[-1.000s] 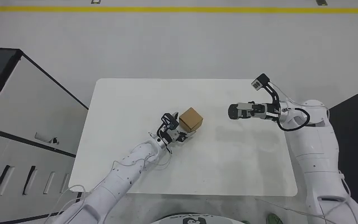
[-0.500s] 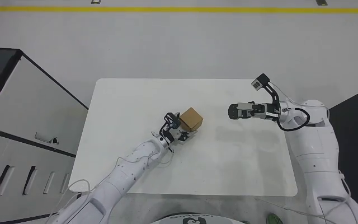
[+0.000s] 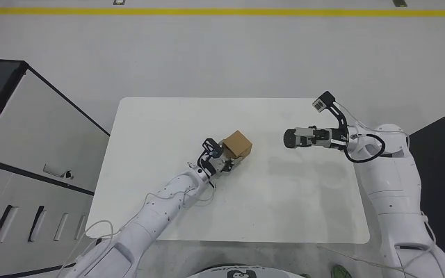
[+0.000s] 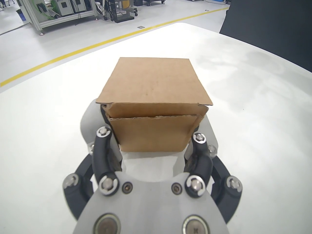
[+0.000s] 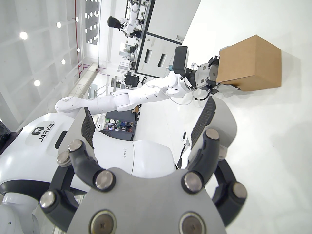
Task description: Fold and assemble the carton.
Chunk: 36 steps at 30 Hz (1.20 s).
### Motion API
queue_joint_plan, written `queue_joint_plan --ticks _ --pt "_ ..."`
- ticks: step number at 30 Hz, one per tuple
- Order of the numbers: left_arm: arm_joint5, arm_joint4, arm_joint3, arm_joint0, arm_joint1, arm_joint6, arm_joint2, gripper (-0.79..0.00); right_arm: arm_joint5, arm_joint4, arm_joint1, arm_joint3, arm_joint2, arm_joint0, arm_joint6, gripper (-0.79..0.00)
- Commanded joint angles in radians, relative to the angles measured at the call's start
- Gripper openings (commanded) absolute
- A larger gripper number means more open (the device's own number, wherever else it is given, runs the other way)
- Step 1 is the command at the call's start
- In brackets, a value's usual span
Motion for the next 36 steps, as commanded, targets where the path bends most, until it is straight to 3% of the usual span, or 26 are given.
queue_joint_plan --ticks 1,9,16,31,36 --pt "-0.033 0.022 -0.019 0.004 0.01 -0.006 -0.012 -0.785 0.0 0.0 0.0 0.0 0.0 0.0 0.0 0.0" --pt "-0.263 0.106 -0.183 0.063 0.087 -0.025 -0.125 -0.785 0.0 0.0 0.0 0.0 0.0 0.0 0.0 0.0" --pt "-0.457 0.091 -0.417 0.176 0.152 -0.098 -0.263 -0.785 0.0 0.0 0.0 0.0 0.0 0.0 0.0 0.0" --pt "-0.452 0.09 -0.419 0.177 0.152 -0.099 -0.264 -0.785 0.0 0.0 0.0 0.0 0.0 0.0 0.0 0.0" --pt "-0.464 0.109 -0.539 0.225 0.177 -0.09 -0.339 -0.785 0.0 0.0 0.0 0.0 0.0 0.0 0.0 0.0"
